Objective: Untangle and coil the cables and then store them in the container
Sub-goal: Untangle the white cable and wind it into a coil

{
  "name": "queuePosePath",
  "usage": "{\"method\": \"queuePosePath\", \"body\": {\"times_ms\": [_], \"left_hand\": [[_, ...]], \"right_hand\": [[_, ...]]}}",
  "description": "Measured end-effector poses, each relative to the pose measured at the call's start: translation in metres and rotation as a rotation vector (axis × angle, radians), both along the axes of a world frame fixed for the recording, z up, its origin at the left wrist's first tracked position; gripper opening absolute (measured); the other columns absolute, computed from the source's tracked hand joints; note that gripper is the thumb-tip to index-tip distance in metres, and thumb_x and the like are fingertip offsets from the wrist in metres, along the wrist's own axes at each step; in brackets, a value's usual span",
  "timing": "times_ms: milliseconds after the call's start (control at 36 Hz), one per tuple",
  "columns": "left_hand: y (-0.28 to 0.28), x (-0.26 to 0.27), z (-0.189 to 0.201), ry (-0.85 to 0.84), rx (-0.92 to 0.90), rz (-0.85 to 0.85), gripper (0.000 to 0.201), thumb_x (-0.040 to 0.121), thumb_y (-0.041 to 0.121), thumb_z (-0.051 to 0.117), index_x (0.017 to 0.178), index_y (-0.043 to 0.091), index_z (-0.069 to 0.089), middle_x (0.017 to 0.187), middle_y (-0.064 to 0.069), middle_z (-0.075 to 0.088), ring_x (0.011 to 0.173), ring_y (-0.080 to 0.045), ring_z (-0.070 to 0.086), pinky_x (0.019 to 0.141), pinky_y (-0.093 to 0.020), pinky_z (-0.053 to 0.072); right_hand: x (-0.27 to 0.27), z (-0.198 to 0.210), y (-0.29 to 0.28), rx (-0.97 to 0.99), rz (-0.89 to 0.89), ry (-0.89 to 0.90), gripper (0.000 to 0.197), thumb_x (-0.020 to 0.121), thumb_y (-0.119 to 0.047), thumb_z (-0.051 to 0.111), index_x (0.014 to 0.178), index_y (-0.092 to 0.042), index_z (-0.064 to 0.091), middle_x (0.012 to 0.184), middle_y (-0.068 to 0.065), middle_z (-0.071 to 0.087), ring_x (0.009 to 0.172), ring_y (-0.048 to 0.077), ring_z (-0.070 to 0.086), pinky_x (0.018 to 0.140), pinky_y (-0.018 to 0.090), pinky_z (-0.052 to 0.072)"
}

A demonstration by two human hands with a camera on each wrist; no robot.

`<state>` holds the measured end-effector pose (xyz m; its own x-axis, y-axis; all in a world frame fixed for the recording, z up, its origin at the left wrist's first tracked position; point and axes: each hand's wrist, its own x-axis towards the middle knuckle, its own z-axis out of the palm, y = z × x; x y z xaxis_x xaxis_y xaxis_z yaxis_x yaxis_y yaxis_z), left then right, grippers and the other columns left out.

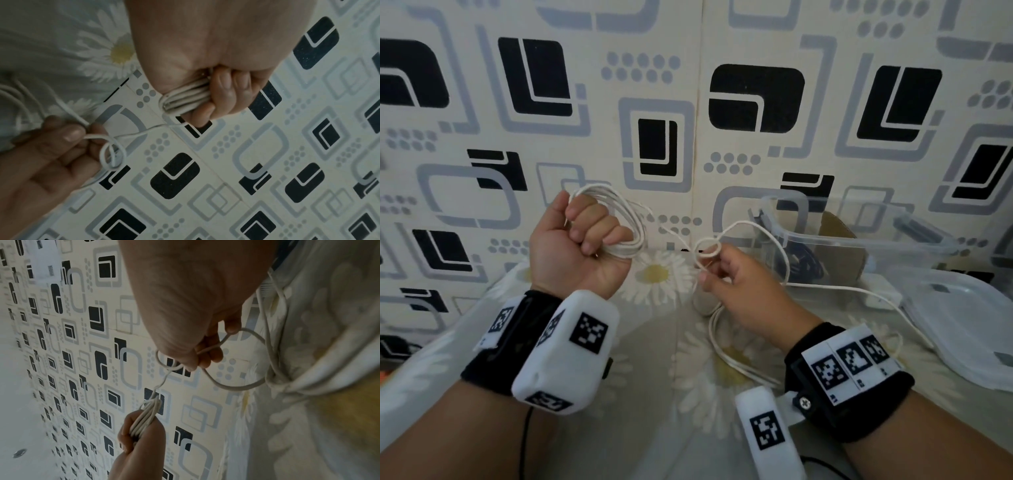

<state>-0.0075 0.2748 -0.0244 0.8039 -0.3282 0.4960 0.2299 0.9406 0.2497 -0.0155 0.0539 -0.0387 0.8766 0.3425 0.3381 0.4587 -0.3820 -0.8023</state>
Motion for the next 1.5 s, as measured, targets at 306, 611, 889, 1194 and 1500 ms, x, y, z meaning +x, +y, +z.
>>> {"method": "queuePosePath", "body": {"times_ms": [306,611,889,1194,1500], "left_hand": [[0.004,-0.004,0.007,0.19,-0.127,0.33,0.039,0.096,0.035,0.038,0.06,0.019,0.04,0.044,0.007,0.032,0.038,-0.008,0.023,0.05,-0.02,0.03],[0.023,-0.002,0.014,0.292,-0.282,0.58,0.048,0.101,0.033,0.03,0.057,0.017,0.041,0.045,0.008,0.032,0.036,-0.008,0.027,0.046,-0.02,0.031],[0.024,0.004,0.013,0.409,-0.145,0.788,0.044,0.102,0.031,0.025,0.063,0.019,0.04,0.053,0.007,0.034,0.044,-0.011,0.031,0.057,-0.023,0.035],[-0.001,0.004,0.013,0.285,0.439,1.078,0.033,0.104,0.026,0.033,0.073,0.02,0.043,0.063,0.005,0.042,0.056,-0.011,0.041,0.067,-0.021,0.041],[-0.028,-0.006,-0.002,-0.176,1.343,1.287,0.034,0.106,0.032,0.029,0.079,0.022,0.046,0.072,0.0,0.047,0.067,-0.013,0.043,0.069,-0.026,0.035]], "right_hand": [[-0.002,0.001,-0.002,-0.132,0.004,-0.037,0.009,0.095,-0.02,0.057,0.087,-0.023,0.055,0.079,0.007,0.064,0.074,0.021,0.059,0.072,0.034,0.051],[0.0,0.007,-0.01,-0.311,0.058,-0.001,0.008,0.093,-0.022,0.061,0.089,-0.024,0.068,0.063,-0.011,0.057,0.056,-0.002,0.05,0.057,0.01,0.04],[-0.004,0.014,-0.012,-0.366,0.166,0.033,0.013,0.092,-0.021,0.062,0.097,-0.029,0.072,0.088,-0.011,0.07,0.083,0.001,0.063,0.08,0.017,0.049],[-0.015,0.018,-0.01,-0.229,0.25,-0.031,0.016,0.092,-0.015,0.062,0.104,-0.017,0.073,0.098,0.001,0.073,0.093,0.014,0.065,0.088,0.026,0.05],[-0.02,0.021,-0.011,-0.022,0.225,-0.137,0.016,0.094,-0.011,0.059,0.102,-0.014,0.072,0.096,0.002,0.073,0.094,0.022,0.065,0.09,0.04,0.05]]}}
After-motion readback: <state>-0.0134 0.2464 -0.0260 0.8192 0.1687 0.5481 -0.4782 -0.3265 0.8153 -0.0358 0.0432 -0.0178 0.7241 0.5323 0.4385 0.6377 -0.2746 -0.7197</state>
